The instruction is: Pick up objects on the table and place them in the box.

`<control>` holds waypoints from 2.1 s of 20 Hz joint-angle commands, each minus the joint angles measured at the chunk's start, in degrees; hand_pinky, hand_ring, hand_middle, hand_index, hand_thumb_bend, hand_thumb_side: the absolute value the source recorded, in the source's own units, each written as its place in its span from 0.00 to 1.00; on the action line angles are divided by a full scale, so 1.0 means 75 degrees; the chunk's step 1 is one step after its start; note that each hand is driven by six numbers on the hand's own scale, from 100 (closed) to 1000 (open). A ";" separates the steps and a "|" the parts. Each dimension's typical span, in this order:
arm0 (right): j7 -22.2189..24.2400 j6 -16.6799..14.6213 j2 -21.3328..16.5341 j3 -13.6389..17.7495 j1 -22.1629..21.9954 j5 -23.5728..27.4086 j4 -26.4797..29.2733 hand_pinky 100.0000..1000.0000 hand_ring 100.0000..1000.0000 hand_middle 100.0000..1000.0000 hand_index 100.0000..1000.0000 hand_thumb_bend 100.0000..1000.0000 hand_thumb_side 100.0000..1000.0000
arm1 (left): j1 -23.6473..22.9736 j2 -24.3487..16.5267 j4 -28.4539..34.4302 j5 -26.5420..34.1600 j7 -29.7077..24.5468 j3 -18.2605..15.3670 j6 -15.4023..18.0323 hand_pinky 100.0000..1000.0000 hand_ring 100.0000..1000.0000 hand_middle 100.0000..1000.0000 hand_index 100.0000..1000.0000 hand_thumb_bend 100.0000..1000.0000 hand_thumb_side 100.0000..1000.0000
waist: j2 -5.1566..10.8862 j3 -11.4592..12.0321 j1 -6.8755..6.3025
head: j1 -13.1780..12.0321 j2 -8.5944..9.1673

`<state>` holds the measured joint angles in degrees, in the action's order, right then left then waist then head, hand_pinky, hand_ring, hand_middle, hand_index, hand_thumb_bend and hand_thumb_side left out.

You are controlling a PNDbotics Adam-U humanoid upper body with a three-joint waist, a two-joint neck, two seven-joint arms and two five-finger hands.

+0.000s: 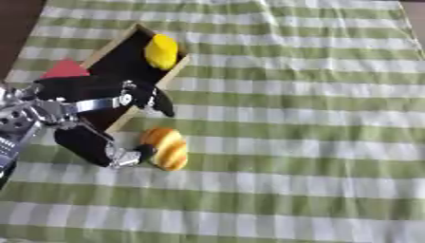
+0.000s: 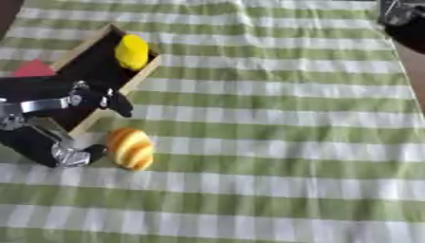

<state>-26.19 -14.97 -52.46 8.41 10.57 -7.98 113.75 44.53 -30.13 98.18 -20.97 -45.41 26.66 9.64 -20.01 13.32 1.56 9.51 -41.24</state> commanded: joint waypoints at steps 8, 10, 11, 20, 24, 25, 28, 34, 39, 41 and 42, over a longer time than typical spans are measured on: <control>0.0099 0.0059 -0.0101 -0.0002 -0.0057 0.0046 0.0112 0.88 0.91 0.73 0.82 0.00 0.00 | 0.0102 0.0176 -0.0270 -0.0944 -0.0001 -0.0004 0.0393 0.80 0.86 0.83 0.88 0.42 0.02 | 0.0237 0.0069 -0.0057 | 0.0012 -0.0015; 0.0128 0.0076 -0.0097 -0.0019 -0.0085 0.0043 0.0112 0.88 0.91 0.73 0.81 0.00 0.00 | 0.0146 0.0299 -0.0410 -0.1170 0.0074 0.0007 0.0466 0.81 0.86 0.83 0.88 0.43 0.00 | 0.0245 0.0088 -0.0082 | 0.0035 -0.0018; 0.0140 0.0087 -0.0096 -0.0025 -0.0096 0.0040 0.0112 0.88 0.91 0.73 0.81 0.00 0.00 | 0.0170 0.0362 -0.0486 -0.1282 0.0113 0.0010 0.0499 0.81 0.86 0.82 0.88 0.43 0.00 | 0.0249 0.0093 -0.0094 | 0.0039 -0.0019; 0.0201 0.0192 -0.0045 -0.0057 -0.0129 0.0047 0.0112 0.88 0.91 0.73 0.81 0.00 0.03 | 0.0180 0.0809 -0.1316 -0.1326 0.0051 -0.0006 0.0229 0.79 0.85 0.83 0.87 0.27 0.08 | 0.0220 0.0084 -0.0167 | 0.0063 -0.0037; 0.0234 0.0235 -0.0033 -0.0066 -0.0121 0.0057 0.0112 0.88 0.91 0.73 0.81 0.00 0.03 | 0.0181 0.0877 -0.1401 -0.1253 0.0020 -0.0032 0.0165 0.79 0.85 0.83 0.87 0.27 0.08 | 0.0217 0.0085 -0.0171 | 0.0065 -0.0043; 0.0240 0.0241 -0.0021 -0.0084 -0.0126 0.0070 0.0112 0.87 0.91 0.72 0.81 0.00 0.08 | 0.0175 0.0877 -0.1412 -0.1254 0.0015 -0.0033 0.0162 0.79 0.85 0.82 0.88 0.30 0.16 | 0.0219 0.0088 -0.0170 | 0.0084 -0.0043; 0.0298 0.0254 -0.0004 -0.0130 -0.0096 0.0132 0.0112 0.87 0.90 0.72 0.81 0.00 0.10 | 0.0055 0.0896 -0.1653 -0.1468 0.0095 -0.0055 0.0315 0.80 0.85 0.82 0.88 0.33 0.15 | 0.0246 0.0077 -0.0157 | 0.0073 -0.0066; 0.0405 0.0291 0.0083 -0.0157 -0.0104 0.0176 0.0112 0.88 0.91 0.72 0.81 0.00 0.20 | 0.0020 0.0960 -0.2015 -0.2149 0.0523 -0.0014 0.0707 0.79 0.84 0.78 0.87 0.39 0.10 | 0.0238 0.0059 -0.0137 | 0.0063 -0.0008; 0.0462 0.0307 0.0133 -0.0149 -0.0129 0.0286 0.0112 0.88 0.91 0.71 0.81 0.00 0.27 | -0.0006 0.0990 -0.2081 -0.2684 0.0847 0.0068 0.1047 0.75 0.81 0.74 0.84 0.42 0.00 | 0.0210 0.0045 -0.0146 | 0.0058 -0.0009; 0.0488 0.0290 0.0141 -0.0147 -0.0137 0.0315 0.0112 0.88 0.91 0.71 0.81 0.00 0.28 | 0.0000 0.1019 -0.2112 -0.2889 0.0971 0.0091 0.1149 0.74 0.80 0.74 0.84 0.43 0.00 | 0.0207 0.0037 -0.0147 | 0.0054 -0.0008; 0.0503 0.0279 0.0148 -0.0149 -0.0146 0.0322 0.0112 0.88 0.91 0.71 0.81 0.00 0.29 | 0.0009 0.1042 -0.2141 -0.2995 0.1037 0.0106 0.1202 0.73 0.80 0.73 0.84 0.43 0.00 | 0.0207 0.0033 -0.0146 | 0.0051 -0.0006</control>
<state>-22.67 -12.70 -50.15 6.66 9.16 -6.16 113.75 44.22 -21.93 82.69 -41.43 -38.26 26.99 18.27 -19.46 13.75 0.38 10.00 -41.52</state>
